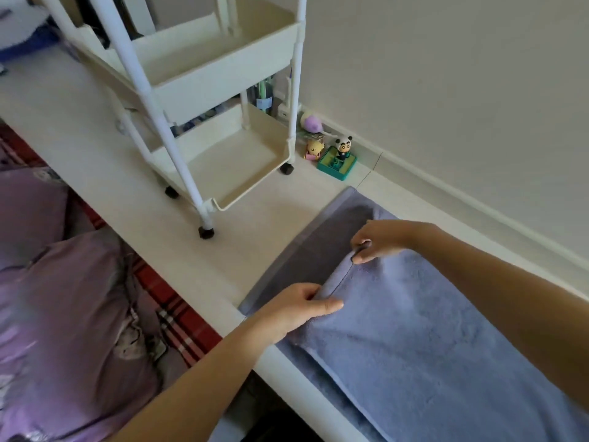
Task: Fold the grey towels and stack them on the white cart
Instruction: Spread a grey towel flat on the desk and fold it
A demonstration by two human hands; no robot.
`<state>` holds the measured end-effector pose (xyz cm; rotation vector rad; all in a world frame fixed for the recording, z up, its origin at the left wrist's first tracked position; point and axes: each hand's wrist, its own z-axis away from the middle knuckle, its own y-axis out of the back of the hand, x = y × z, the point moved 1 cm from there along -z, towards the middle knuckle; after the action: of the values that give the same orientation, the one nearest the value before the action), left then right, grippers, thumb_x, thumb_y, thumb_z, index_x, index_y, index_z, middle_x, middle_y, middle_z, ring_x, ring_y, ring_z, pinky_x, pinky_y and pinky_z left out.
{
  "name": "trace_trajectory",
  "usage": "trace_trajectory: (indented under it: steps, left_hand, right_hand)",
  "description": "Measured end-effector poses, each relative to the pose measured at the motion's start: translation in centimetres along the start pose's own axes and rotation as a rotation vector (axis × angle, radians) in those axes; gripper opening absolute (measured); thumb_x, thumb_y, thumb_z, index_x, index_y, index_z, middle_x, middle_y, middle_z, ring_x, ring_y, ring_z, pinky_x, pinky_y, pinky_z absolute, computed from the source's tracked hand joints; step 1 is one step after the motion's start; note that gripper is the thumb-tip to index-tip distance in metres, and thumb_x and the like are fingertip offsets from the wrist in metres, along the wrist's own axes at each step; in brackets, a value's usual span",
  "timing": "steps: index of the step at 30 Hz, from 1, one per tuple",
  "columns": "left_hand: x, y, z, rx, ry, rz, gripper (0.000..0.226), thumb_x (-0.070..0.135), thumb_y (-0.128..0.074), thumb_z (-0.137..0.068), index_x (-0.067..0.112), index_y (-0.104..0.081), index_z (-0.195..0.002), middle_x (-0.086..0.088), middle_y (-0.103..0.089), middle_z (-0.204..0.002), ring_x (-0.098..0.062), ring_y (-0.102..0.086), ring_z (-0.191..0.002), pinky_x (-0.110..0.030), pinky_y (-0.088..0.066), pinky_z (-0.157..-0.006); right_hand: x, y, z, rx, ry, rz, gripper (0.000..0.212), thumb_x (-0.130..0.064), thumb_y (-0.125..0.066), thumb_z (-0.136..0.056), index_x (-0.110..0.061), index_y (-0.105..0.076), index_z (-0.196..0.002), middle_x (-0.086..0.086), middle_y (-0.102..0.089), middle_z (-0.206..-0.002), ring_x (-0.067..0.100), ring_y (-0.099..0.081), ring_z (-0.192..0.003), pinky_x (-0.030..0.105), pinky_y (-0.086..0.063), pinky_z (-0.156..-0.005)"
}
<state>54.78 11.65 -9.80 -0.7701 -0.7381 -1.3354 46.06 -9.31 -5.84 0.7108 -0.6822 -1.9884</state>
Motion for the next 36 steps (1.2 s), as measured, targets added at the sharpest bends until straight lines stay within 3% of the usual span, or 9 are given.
trace_trajectory:
  steps: [3, 5, 8, 10, 16, 23, 29, 32, 36]
  left_hand:
    - [1.7, 1.3, 1.9, -0.153, 0.059, 0.27, 0.026, 0.024, -0.072, -0.08, 0.006, -0.069, -0.099, -0.009, -0.072, -0.095, -0.021, -0.068, -0.09, -0.03, -0.053, -0.082]
    - [1.4, 3.5, 1.8, 0.123, 0.06, 0.153, 0.029, 0.03, -0.075, -0.077, 0.006, -0.071, -0.091, -0.01, -0.073, -0.089, -0.023, -0.069, -0.085, -0.034, -0.054, -0.081]
    - [-2.0, 7.0, 0.1, 0.501, 0.164, -0.39, 0.036, 0.041, -0.064, -0.085, 0.011, -0.056, -0.067, -0.001, -0.057, -0.065, -0.015, -0.058, -0.066, -0.027, -0.041, -0.059]
    - [-4.4, 8.0, -1.2, 0.643, 0.216, -0.634, 0.034, 0.042, -0.054, -0.091, 0.015, -0.05, -0.072, -0.003, -0.055, -0.079, -0.02, -0.059, -0.076, -0.029, -0.041, -0.062]
    - [-6.8, 9.2, -2.1, 0.935, 0.136, -0.696, 0.027, 0.03, -0.038, -0.1, 0.008, -0.051, -0.097, -0.006, -0.059, -0.086, -0.023, -0.056, -0.078, -0.031, -0.038, -0.066]
    - [-7.4, 10.1, -2.6, 0.992, 0.192, -0.86, 0.023, 0.024, -0.04, -0.1, 0.004, -0.051, -0.103, -0.011, -0.061, -0.094, -0.031, -0.06, -0.088, -0.035, -0.04, -0.068]
    - [-8.2, 10.5, -3.1, 1.055, 0.082, -0.913, 0.02, 0.002, -0.074, -0.074, 0.001, -0.054, -0.076, -0.016, -0.055, -0.07, -0.034, -0.055, -0.054, -0.034, -0.042, -0.048]
    - [-8.4, 10.7, -2.8, 1.075, 0.049, -0.856, 0.013, 0.006, -0.064, -0.085, 0.0, -0.053, -0.082, -0.017, -0.053, -0.08, -0.034, -0.055, -0.06, -0.035, -0.04, -0.05]
    - [-8.5, 11.7, -2.7, 1.079, 0.174, -0.807, 0.019, 0.019, -0.044, -0.098, 0.0, -0.05, -0.1, -0.015, -0.055, -0.097, -0.034, -0.058, -0.082, -0.039, -0.04, -0.062]
  right_hand:
    - [-0.7, 4.2, 1.2, -0.102, 0.041, -0.313, 0.017, -0.041, -0.061, -0.087, -0.031, -0.06, -0.073, -0.017, -0.061, -0.071, -0.002, -0.055, -0.068, 0.017, -0.039, -0.07]
    - [-1.3, 5.2, -1.2, 0.0, 0.058, -0.263, 0.013, -0.044, -0.063, -0.085, -0.032, -0.063, -0.08, -0.018, -0.064, -0.078, -0.002, -0.057, -0.075, 0.018, -0.04, -0.074]
    - [-3.1, 2.0, -7.6, 0.149, 0.028, -0.059, 0.024, -0.044, -0.06, -0.087, -0.022, -0.065, -0.095, -0.003, -0.066, -0.095, 0.016, -0.058, -0.092, 0.029, -0.044, -0.086]
    - [-4.0, -0.5, -10.7, 0.2, 0.005, -0.069, 0.029, -0.041, -0.056, -0.091, -0.016, -0.064, -0.105, 0.005, -0.065, -0.105, 0.023, -0.058, -0.098, 0.033, -0.045, -0.086]
    - [-5.4, -1.2, -14.0, 0.436, -0.059, 0.103, 0.03, -0.042, -0.034, -0.099, -0.03, -0.051, -0.121, 0.005, -0.062, -0.107, 0.027, -0.061, -0.093, 0.03, -0.044, -0.067]
    - [-6.2, -1.4, -16.3, 0.473, -0.114, 0.244, 0.032, -0.043, -0.032, -0.1, -0.021, -0.049, -0.116, 0.01, -0.065, -0.103, 0.03, -0.063, -0.093, 0.031, -0.04, -0.066]
    - [-6.3, -1.9, -16.8, 0.456, -0.16, 0.208, 0.047, -0.054, -0.033, -0.095, -0.017, -0.049, -0.119, 0.012, -0.062, -0.114, 0.03, -0.057, -0.108, 0.034, -0.041, -0.075]
    - [-5.9, -1.9, -16.1, 0.451, -0.126, 0.174, 0.05, -0.053, -0.036, -0.094, -0.016, -0.046, -0.126, 0.013, -0.058, -0.12, 0.029, -0.052, -0.115, 0.037, -0.043, -0.086]
    - [-6.0, -1.5, -15.7, 0.437, -0.143, 0.133, 0.042, -0.045, -0.037, -0.096, -0.013, -0.045, -0.121, 0.013, -0.059, -0.117, 0.029, -0.055, -0.109, 0.037, -0.044, -0.081]
